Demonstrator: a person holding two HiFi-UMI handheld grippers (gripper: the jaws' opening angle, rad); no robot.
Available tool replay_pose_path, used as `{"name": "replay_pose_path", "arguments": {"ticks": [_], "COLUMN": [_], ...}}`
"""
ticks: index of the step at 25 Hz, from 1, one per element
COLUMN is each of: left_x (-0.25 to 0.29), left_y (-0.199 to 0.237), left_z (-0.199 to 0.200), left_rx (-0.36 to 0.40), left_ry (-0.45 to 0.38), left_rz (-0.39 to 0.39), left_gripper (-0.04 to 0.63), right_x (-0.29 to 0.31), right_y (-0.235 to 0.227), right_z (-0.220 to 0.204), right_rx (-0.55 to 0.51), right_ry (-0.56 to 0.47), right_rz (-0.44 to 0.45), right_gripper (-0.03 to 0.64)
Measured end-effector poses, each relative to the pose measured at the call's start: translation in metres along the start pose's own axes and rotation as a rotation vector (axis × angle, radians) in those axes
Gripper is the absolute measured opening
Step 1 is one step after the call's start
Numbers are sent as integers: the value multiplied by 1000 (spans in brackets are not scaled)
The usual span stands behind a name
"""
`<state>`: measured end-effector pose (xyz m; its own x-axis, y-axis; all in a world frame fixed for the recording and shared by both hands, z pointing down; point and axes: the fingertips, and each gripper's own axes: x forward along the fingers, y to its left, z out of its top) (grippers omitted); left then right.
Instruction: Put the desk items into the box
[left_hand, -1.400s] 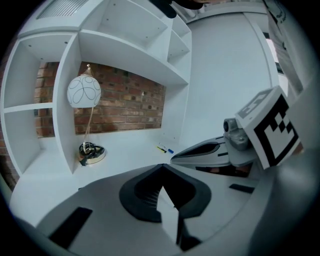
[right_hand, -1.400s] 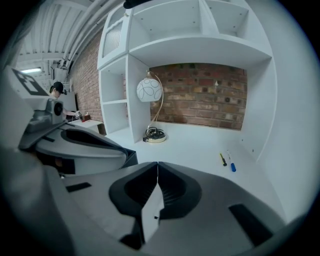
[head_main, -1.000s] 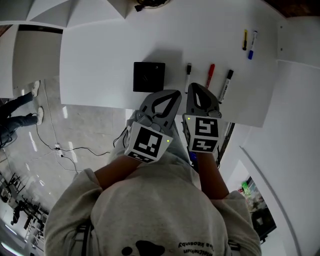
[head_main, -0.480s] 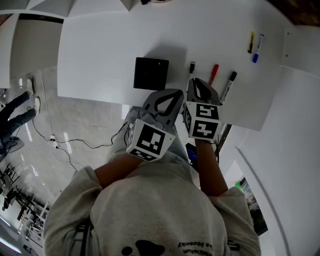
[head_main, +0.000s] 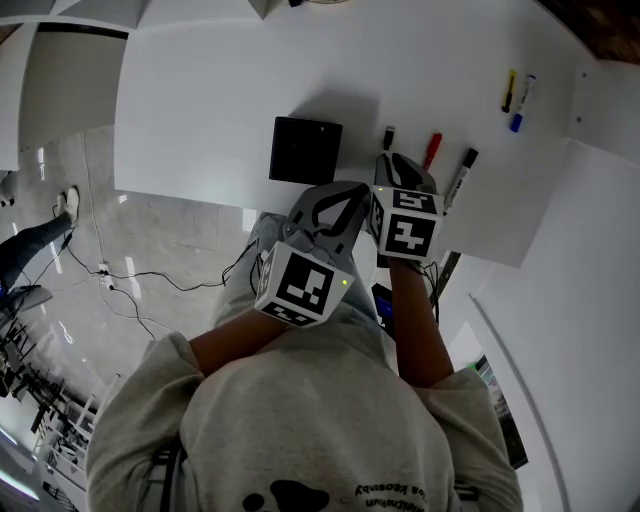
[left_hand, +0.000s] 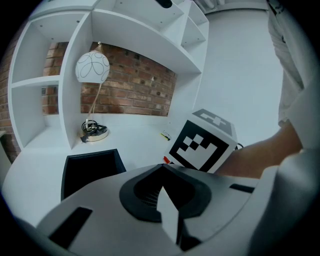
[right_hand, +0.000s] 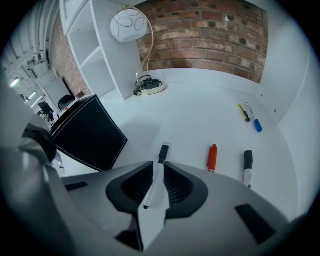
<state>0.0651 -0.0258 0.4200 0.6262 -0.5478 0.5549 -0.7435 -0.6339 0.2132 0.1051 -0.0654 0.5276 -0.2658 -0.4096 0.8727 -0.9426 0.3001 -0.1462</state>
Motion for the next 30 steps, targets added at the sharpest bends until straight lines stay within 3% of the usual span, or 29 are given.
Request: {"name": "replay_pose_path", "arguments": {"ticks": [16,18,30], "left_x": [-3,-4,-13], "left_y": [8,8,2], "left_z": [2,2,8], "left_rx": [-22,-28,-14], "left_ry": [16,17,0], "left_rz": [-12,-17,-49], "left_gripper": [5,5,5], "right_x": [17,18,-11], "right_y": [0,1,3], "right_z": [-3,-2,12], "right_rx": [-32,-29,23], "right_ry": [107,104,-10], "right_rz": [-16,-13,-23], "right_gripper": [74,49,46]}}
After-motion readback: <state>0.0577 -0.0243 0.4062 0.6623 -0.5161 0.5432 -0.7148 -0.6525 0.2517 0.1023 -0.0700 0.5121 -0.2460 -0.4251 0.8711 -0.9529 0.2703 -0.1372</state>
